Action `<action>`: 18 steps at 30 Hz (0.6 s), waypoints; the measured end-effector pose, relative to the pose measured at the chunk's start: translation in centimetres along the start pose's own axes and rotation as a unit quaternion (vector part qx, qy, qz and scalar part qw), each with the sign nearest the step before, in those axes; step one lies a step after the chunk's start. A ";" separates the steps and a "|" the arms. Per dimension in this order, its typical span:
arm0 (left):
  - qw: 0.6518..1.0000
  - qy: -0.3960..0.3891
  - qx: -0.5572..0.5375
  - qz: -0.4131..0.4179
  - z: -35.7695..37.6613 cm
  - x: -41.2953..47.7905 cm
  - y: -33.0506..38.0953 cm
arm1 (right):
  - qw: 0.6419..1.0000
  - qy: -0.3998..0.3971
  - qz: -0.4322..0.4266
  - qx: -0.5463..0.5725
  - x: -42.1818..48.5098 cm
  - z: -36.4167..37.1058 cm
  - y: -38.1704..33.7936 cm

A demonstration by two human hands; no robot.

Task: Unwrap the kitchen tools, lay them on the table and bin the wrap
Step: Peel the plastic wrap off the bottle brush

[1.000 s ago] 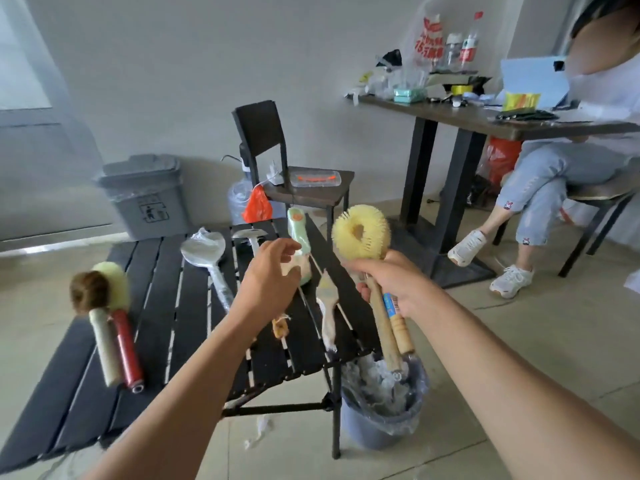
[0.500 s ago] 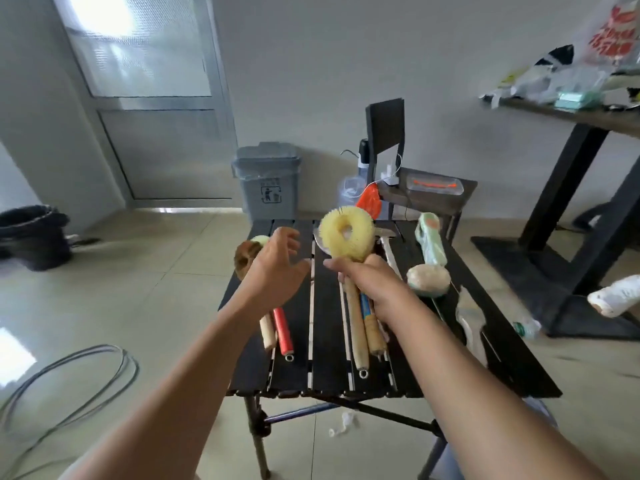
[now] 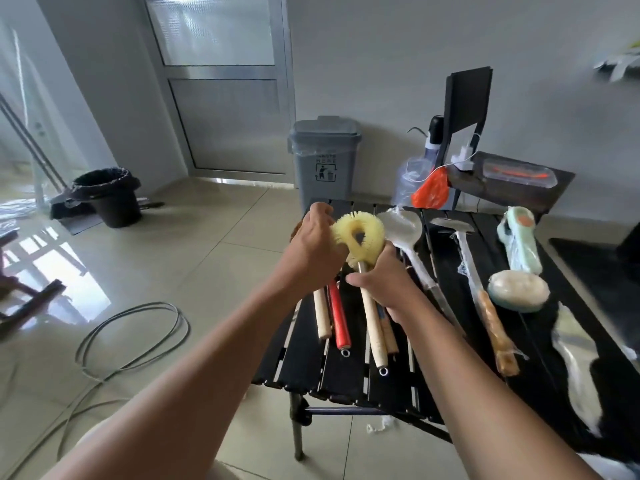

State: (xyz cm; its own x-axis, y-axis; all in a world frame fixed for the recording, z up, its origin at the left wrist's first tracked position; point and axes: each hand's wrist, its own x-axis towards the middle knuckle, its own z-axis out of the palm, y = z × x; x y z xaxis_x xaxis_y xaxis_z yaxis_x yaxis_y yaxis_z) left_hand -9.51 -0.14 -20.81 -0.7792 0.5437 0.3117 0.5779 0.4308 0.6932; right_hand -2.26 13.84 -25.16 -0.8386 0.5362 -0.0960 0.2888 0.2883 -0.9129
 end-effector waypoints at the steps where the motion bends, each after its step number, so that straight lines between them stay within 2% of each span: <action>1: 1.000 -0.007 -0.018 -0.014 0.1 0.3 0.2 | 1.000 0.006 -0.004 -0.012 0.0 0.0 0.1; 4: 0.997 -0.017 -0.058 -0.056 0.3 1.1 0.6 | 0.999 0.022 -0.013 -0.045 -0.1 0.0 0.1; 10: 0.994 0.013 -0.071 -0.082 0.7 1.8 1.1 | 0.996 0.018 -0.023 -0.079 -0.9 -1.6 -0.4; 14: 0.994 0.017 -0.076 -0.075 0.8 1.7 1.3 | 0.990 0.008 -0.033 -0.137 -2.0 -3.6 -0.8; 18: 0.997 -0.015 -0.054 -0.060 1.7 0.9 1.6 | 0.975 0.054 -0.065 -0.206 -3.3 -6.3 -0.7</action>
State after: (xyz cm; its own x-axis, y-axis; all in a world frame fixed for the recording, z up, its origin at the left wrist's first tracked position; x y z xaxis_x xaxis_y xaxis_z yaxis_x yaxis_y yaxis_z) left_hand -8.88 2.25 -20.54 -0.8322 0.5155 0.2040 0.4508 0.4149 0.7903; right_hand 3.19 16.86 -21.74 -0.8333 0.5480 0.0735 0.3627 0.6421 -0.6754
